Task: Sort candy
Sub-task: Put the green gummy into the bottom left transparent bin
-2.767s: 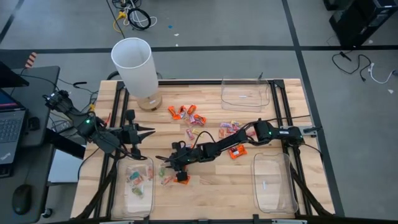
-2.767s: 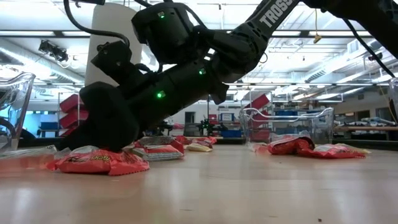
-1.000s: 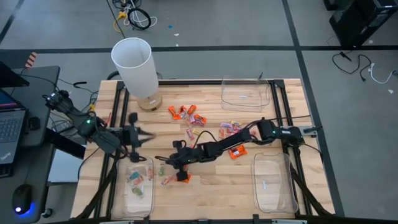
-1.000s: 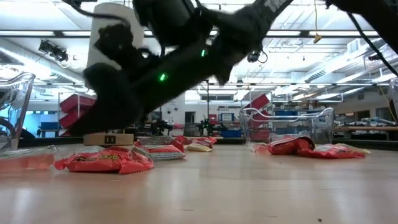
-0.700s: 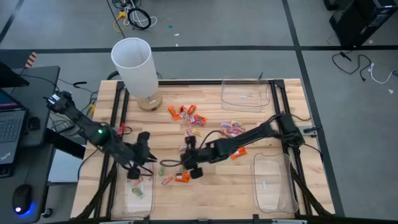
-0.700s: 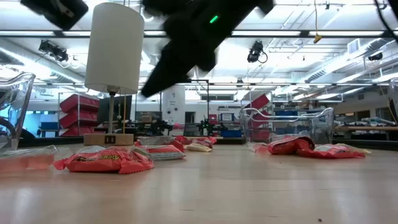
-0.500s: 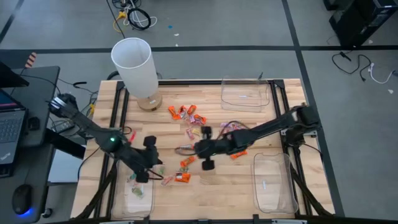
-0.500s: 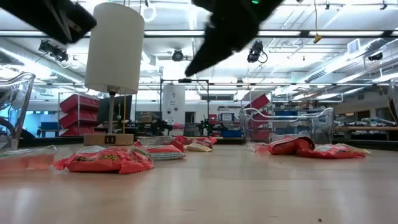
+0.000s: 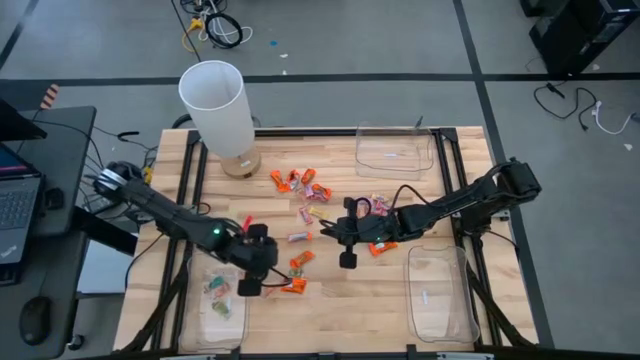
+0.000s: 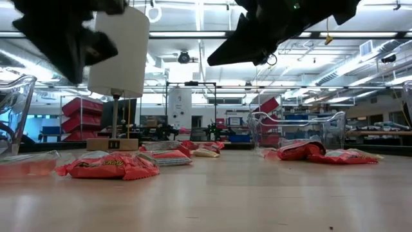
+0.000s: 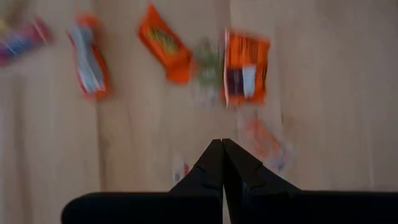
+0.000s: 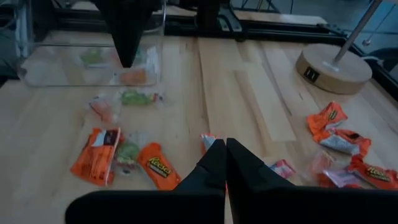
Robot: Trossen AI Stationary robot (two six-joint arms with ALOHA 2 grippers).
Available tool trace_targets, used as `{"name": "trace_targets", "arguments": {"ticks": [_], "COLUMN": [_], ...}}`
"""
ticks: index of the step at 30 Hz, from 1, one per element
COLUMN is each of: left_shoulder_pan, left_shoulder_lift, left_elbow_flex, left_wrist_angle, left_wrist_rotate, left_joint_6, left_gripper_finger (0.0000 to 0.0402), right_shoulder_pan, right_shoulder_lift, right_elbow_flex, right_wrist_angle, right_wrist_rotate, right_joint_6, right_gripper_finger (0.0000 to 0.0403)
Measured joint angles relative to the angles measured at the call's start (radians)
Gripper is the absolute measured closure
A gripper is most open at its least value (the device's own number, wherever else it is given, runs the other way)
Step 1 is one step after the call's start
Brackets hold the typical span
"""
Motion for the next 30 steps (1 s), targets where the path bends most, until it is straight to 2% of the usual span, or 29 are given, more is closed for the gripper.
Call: {"name": "trace_targets", "arguments": {"ticks": [9, 19, 25, 30], "left_shoulder_pan": [0.074, 0.108, 0.105, 0.106], "left_shoulder_lift": [0.163, 0.18, 0.201, 0.254], "left_elbow_flex": [0.001, 0.001, 0.002, 0.002], "left_wrist_angle": [0.0, 0.01, 0.008, -0.011], "left_wrist_rotate": [0.031, 0.013, 0.071, 0.074], "left_joint_6": [-0.114, -0.169, -0.163, -0.173], "left_gripper_finger": [0.0401, 0.0401, 0.0401, 0.0401], "right_shoulder_pan": [-0.002, -0.005, -0.007, -0.007], "right_shoulder_lift": [0.0, 0.0, 0.001, 0.001], "right_elbow_flex": [0.0, 0.001, 0.001, 0.001], "right_wrist_angle": [0.028, 0.049, 0.051, 0.076], "right_wrist_rotate": [0.01, 0.011, 0.011, 0.011], "right_joint_6": [-0.039, -0.057, -0.061, -0.064], "right_gripper_finger": [0.0403, 0.0403, 0.0403, 0.0403]}}
